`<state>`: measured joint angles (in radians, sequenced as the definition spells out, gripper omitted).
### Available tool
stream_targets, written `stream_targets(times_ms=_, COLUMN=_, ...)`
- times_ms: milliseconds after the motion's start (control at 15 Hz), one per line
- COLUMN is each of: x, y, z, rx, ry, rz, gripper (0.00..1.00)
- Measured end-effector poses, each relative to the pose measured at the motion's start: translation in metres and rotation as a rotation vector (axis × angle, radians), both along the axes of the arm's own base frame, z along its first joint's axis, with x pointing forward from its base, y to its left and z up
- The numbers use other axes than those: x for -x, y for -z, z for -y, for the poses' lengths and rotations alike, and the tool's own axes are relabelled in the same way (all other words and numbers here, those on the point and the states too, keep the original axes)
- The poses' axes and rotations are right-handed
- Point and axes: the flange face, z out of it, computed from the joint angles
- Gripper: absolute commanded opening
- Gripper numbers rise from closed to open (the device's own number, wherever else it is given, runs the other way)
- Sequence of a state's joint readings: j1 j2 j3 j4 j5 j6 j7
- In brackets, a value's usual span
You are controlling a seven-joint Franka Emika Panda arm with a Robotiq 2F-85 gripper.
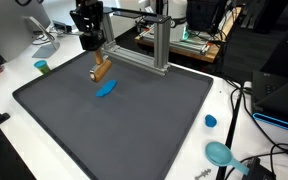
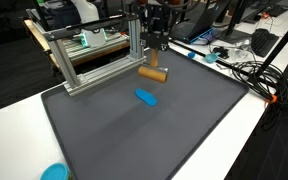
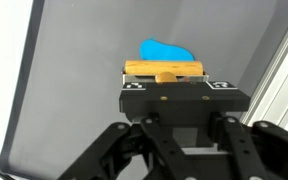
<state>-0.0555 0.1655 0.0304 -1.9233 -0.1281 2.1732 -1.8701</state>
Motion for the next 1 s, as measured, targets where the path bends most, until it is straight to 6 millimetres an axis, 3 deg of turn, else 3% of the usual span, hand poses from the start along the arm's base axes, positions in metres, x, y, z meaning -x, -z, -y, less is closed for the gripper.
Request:
stream_targets(times_ms=67, x=-0.004, y=0.003, z=0.003, rx=-0.008, ry=-0.016, rz=-0.006, gripper=0.47)
stream_targets(times_ms=133, x=-0.006, y=0.006, z=0.003, rx=-0.011, ry=-0.021, rz=-0.010, gripper=0.22)
stream_targets(times_ms=333, x=-0.008, y=0.012, z=0.002, rx=-0.012, ry=-0.019, rz=-0.018, gripper=0.22)
stream_targets(times_ms=467, x=-0.009, y=0.026, z=0.007, rx=-0.013, ry=0.013, rz=-0.053, gripper=0.22)
stream_targets(times_ms=800, x=-0.013, y=0.071, z=0.040, rx=-0.095, ry=0.090, rz=-0.130, gripper=0.22)
stream_targets(times_ms=1000, x=-0.016, y=0.079, z=0.056, rx=-0.182, ry=0.126, rz=-0.129, gripper=0.22)
